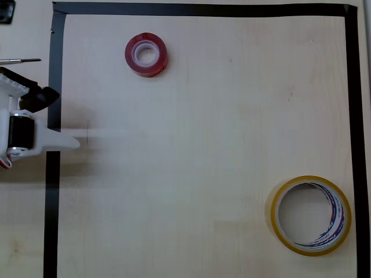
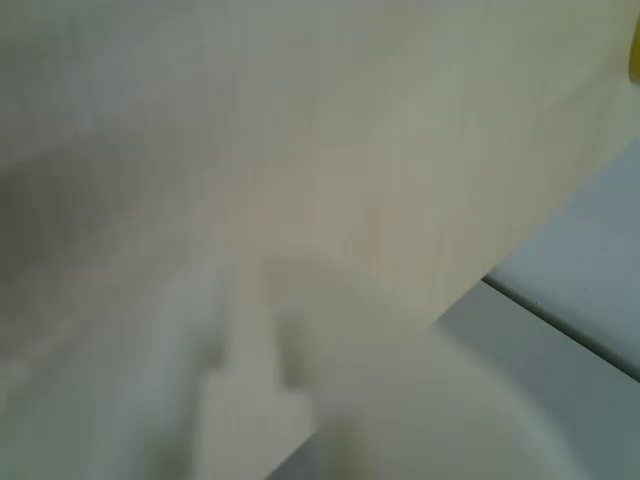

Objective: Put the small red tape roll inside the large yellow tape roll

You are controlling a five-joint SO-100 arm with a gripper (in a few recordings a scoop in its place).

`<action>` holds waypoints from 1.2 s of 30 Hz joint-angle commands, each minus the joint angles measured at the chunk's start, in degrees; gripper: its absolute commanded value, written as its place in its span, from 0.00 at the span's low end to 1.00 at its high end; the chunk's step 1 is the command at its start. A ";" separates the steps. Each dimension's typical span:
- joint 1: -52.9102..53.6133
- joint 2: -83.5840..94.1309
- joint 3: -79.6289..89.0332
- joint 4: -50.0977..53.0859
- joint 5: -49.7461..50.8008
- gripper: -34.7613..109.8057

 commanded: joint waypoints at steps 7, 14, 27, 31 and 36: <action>-2.64 -21.97 -16.35 -6.94 -1.05 0.24; -13.97 -56.07 -42.54 -1.14 -1.05 0.24; -27.07 -84.81 -67.59 3.96 -4.39 0.24; -27.25 -87.71 -67.15 1.23 -4.66 0.25; -27.16 -90.53 -67.32 0.18 -5.10 0.27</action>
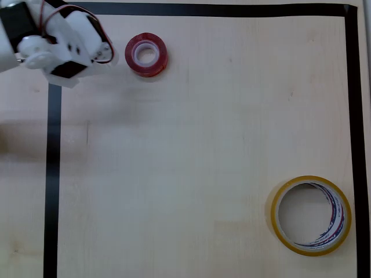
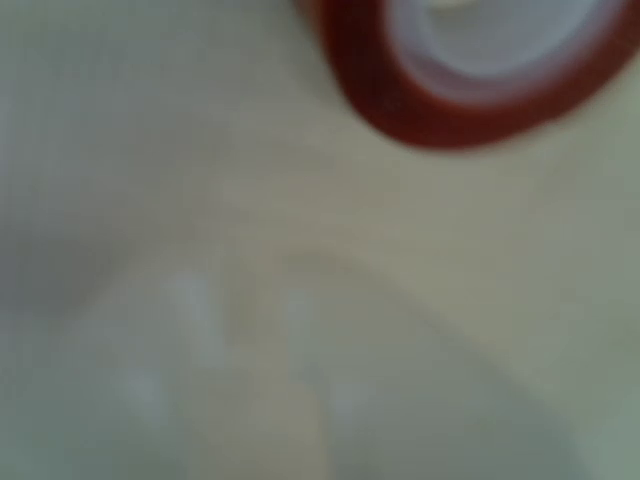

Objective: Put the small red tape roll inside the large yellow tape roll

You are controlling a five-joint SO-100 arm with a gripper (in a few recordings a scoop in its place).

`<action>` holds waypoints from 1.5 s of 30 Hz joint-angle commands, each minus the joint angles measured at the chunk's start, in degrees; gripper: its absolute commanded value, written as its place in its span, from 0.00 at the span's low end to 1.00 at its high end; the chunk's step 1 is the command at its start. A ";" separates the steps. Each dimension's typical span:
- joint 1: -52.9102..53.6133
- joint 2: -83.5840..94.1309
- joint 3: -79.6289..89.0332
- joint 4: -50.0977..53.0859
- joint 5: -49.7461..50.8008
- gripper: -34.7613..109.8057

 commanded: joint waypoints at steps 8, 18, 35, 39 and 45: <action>1.41 -3.16 -6.68 -1.76 -2.46 0.34; 1.05 -8.09 -8.00 -5.19 -2.20 0.36; -1.58 -12.83 -7.65 -8.70 -2.02 0.36; -1.76 -13.80 -7.65 -9.40 -2.02 0.36; -1.93 -15.56 -7.82 -9.93 -1.93 0.34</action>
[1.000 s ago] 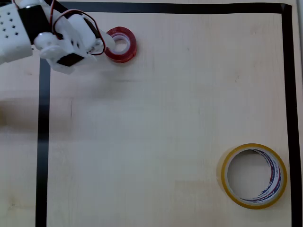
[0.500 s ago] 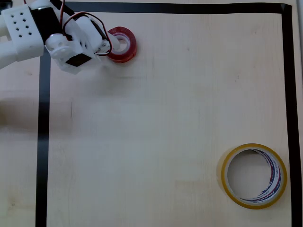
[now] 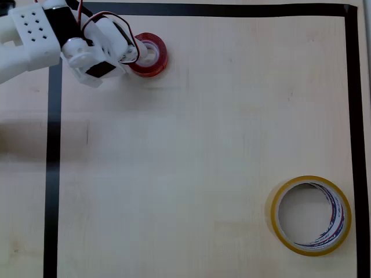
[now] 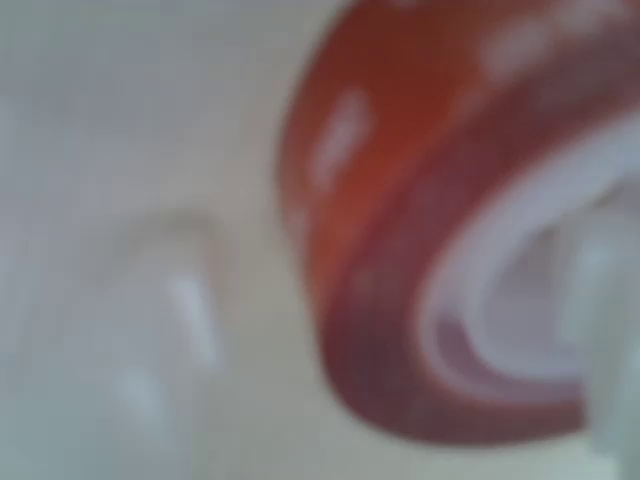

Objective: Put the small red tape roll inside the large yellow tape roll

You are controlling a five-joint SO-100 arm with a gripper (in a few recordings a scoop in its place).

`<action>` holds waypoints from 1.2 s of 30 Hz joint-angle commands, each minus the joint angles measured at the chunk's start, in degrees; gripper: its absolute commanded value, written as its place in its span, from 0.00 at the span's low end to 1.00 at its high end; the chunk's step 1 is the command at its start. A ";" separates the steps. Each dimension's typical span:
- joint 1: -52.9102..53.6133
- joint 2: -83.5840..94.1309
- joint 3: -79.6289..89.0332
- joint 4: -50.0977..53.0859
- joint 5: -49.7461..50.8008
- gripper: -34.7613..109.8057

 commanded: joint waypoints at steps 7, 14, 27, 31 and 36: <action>-0.79 -0.88 -5.89 1.14 -0.97 0.30; -0.62 -0.88 -6.15 2.02 -0.97 0.24; 15.38 3.52 -20.39 12.30 -1.49 0.24; 20.92 2.11 -28.12 13.01 -1.93 0.24; 24.61 -1.32 -38.58 15.91 -2.11 0.24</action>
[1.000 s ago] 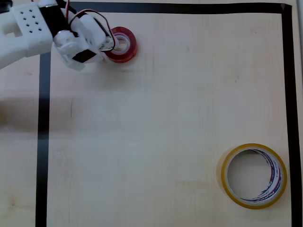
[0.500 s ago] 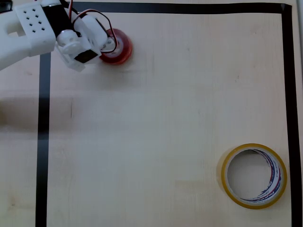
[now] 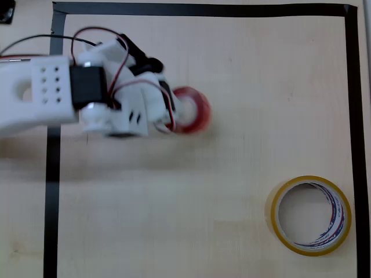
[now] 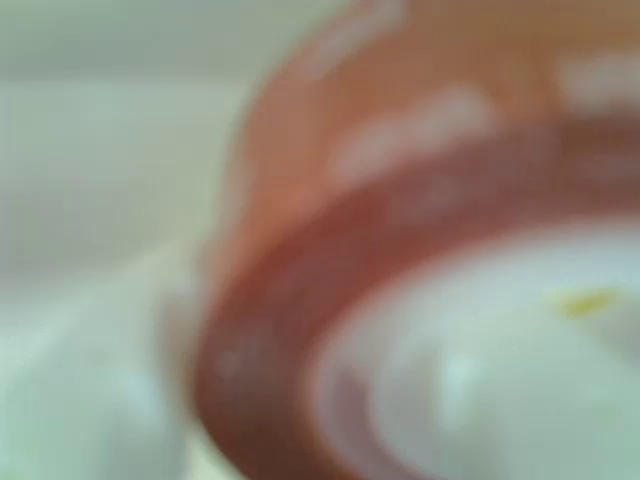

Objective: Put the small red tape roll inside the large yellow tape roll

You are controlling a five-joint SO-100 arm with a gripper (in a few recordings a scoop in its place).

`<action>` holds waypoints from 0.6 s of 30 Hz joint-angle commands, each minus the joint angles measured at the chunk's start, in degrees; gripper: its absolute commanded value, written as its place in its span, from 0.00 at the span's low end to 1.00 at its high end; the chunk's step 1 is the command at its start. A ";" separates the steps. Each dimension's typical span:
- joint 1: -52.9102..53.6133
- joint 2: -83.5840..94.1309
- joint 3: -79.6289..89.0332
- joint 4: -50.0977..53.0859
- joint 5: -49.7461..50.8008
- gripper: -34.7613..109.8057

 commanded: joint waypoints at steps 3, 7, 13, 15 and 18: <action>3.43 -1.76 -15.73 1.76 -1.05 0.24; 5.63 -8.44 -23.73 2.20 -1.05 0.24; 8.70 -22.76 -44.30 8.88 -0.88 0.24; 9.58 -30.50 -58.45 14.94 -0.88 0.24; 10.11 -45.35 -87.63 25.40 -0.97 0.24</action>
